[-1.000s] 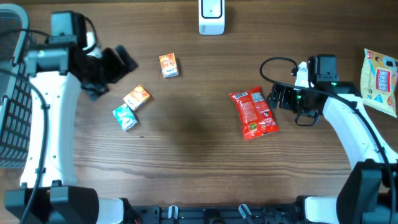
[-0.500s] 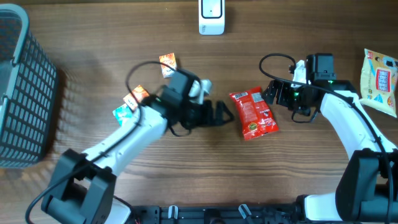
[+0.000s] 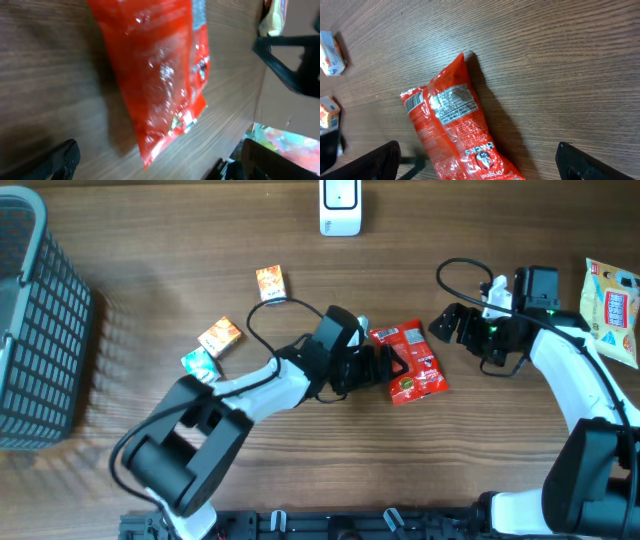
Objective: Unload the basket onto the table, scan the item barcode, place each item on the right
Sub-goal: 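Grasp the red bag's left edge with the left gripper, right approaching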
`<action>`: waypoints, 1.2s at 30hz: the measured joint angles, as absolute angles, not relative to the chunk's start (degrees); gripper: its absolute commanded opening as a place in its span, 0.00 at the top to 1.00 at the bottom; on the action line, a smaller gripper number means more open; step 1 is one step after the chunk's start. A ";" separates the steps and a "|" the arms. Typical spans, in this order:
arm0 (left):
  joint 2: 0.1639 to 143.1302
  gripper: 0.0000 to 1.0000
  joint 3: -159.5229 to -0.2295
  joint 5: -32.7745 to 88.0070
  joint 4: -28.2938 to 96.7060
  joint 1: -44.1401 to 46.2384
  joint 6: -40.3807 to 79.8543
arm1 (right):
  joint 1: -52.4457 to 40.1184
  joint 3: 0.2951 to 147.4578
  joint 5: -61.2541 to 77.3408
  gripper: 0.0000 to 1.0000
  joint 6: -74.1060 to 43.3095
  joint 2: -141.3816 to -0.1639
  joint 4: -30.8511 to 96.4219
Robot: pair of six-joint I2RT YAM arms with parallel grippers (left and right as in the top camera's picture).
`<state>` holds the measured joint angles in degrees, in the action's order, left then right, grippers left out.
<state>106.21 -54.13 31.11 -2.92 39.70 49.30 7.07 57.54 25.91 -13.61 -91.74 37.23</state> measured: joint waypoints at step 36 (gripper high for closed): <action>115.61 0.96 -54.59 16.86 -18.90 47.20 68.03 | 7.07 57.54 26.39 0.12 -13.63 -98.19 37.45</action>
